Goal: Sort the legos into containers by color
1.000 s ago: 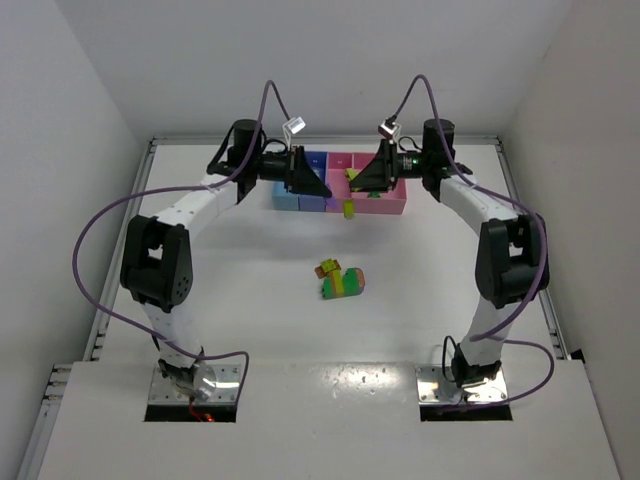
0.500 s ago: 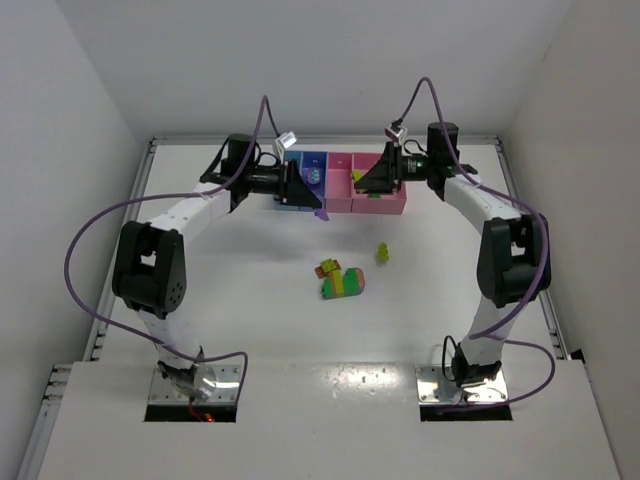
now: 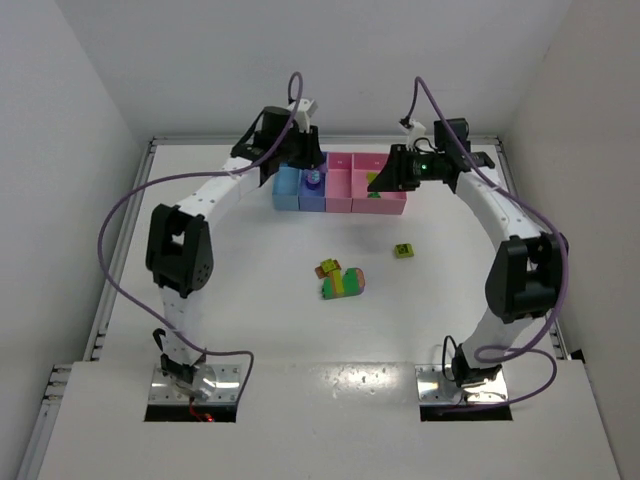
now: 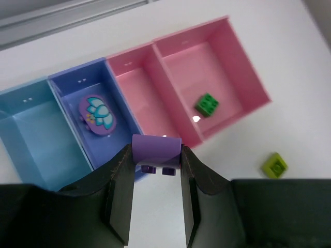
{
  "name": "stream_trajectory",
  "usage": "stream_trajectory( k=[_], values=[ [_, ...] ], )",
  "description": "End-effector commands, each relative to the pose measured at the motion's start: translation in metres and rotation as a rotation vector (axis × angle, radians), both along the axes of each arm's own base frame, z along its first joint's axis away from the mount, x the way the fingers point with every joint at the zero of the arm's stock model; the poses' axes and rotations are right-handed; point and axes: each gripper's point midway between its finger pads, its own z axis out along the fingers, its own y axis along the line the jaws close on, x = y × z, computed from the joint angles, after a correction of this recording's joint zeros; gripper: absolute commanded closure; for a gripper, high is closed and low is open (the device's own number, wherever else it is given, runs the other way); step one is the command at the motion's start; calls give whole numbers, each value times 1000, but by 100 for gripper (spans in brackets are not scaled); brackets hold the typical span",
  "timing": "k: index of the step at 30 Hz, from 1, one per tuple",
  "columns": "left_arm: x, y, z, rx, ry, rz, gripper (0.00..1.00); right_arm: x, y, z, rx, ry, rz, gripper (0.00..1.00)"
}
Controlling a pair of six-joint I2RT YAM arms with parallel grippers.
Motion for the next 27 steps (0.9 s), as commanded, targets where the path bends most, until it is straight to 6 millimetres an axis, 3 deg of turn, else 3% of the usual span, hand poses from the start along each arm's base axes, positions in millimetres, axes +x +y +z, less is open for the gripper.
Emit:
stream_trajectory(
  k=[1, 4, 5, 8, 9, 10, 12, 13, 14, 18, 19, 21, 23, 24, 27],
  values=[
    [26, 16, -49, 132, 50, 121, 96, -11, -12, 13, -76, -87, -1, 100],
    [37, 19, -60, 180, 52, 164, 91, -14, -12, 14, -79, -95, 3, 100],
    [38, 20, -72, 202, 64, 167, 91, -15, -12, 17, -78, -105, 3, 100],
    [43, 23, -74, 215, 63, 187, 83, -12, -12, 16, -79, -103, 3, 100],
    [41, 18, -80, 220, 71, 177, 78, -11, -12, 20, -77, -114, 2, 100],
    [42, 14, -75, 206, 64, 162, 65, -7, -11, 20, -77, -114, 2, 100],
    [40, 11, -74, 191, 72, 154, 50, 0, -10, 19, -77, -114, 2, 100],
    [36, 6, -58, 161, 54, 124, 42, 2, -6, 19, -77, -114, 11, 100],
    [33, -2, -49, 130, 43, 86, 27, 8, -5, 19, -76, -117, 11, 100],
    [27, -5, 7, 23, -23, 67, 22, 25, 3, 18, -60, -120, 23, 100],
    [22, -5, 13, 9, -23, 64, 13, 29, 4, 19, -55, -122, 18, 100],
    [20, 7, 47, -30, -67, 92, 5, 39, 5, 24, -51, -146, 17, 100],
    [14, 23, 60, -54, -68, 124, 0, 44, 19, 23, -52, -146, 32, 100],
    [8, 34, 82, -82, -93, 157, 0, 47, 23, 22, -58, -151, 33, 100],
    [8, 83, 84, -105, -71, 274, 0, 56, 42, 14, -76, -161, 51, 100]
  ],
)
